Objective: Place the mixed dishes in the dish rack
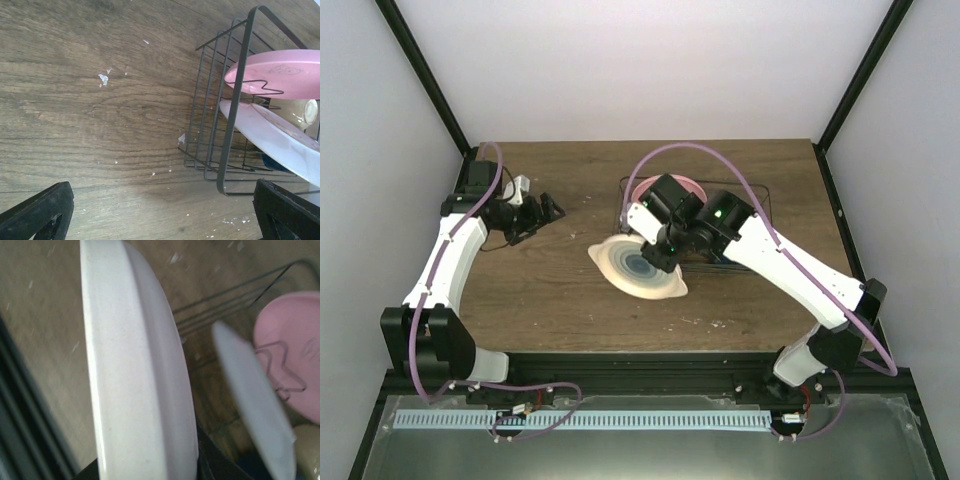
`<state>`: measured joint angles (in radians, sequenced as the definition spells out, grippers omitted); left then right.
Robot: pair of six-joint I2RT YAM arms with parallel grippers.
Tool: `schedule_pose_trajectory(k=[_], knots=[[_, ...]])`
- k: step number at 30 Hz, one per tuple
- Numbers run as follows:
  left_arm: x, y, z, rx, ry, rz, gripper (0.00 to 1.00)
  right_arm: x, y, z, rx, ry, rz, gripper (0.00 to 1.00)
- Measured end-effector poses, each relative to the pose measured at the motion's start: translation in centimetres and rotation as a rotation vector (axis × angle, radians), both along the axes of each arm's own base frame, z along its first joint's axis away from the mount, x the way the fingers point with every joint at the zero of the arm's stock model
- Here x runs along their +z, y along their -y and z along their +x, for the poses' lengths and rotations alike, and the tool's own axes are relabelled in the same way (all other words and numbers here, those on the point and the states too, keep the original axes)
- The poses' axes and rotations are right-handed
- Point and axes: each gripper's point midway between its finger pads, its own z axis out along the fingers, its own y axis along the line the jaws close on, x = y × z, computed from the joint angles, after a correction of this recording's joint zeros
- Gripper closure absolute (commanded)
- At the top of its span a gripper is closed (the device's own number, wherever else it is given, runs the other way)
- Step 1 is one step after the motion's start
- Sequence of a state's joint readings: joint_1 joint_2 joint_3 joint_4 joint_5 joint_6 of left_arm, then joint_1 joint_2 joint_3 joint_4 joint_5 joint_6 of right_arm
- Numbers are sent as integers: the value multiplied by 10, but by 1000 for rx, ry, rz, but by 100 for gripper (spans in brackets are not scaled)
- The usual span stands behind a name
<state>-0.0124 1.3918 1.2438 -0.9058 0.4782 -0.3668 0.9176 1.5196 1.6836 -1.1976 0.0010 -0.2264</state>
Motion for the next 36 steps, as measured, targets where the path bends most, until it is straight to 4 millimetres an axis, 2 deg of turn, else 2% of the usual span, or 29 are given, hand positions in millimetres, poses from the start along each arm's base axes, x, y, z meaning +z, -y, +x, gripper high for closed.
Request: schedule_pose_trajectory(k=[3,16,24,33,36], knots=[[-1,-2,1,7,4,16,0,-6,7,-11,19,-7,-52,99],[-8,-6,5,14,0,37,0,-17,37,14,-68,122,-220,99],[-29,-9,7,21,-57,57,0,-11,48,27,-103,202,-276,99],[-31,-12,7,27,-57,75,0,-3,50,38,-67,302,-333,99],[-31,-12,8,28,-58,78,0,7,53,50,-57,388,-377,99]])
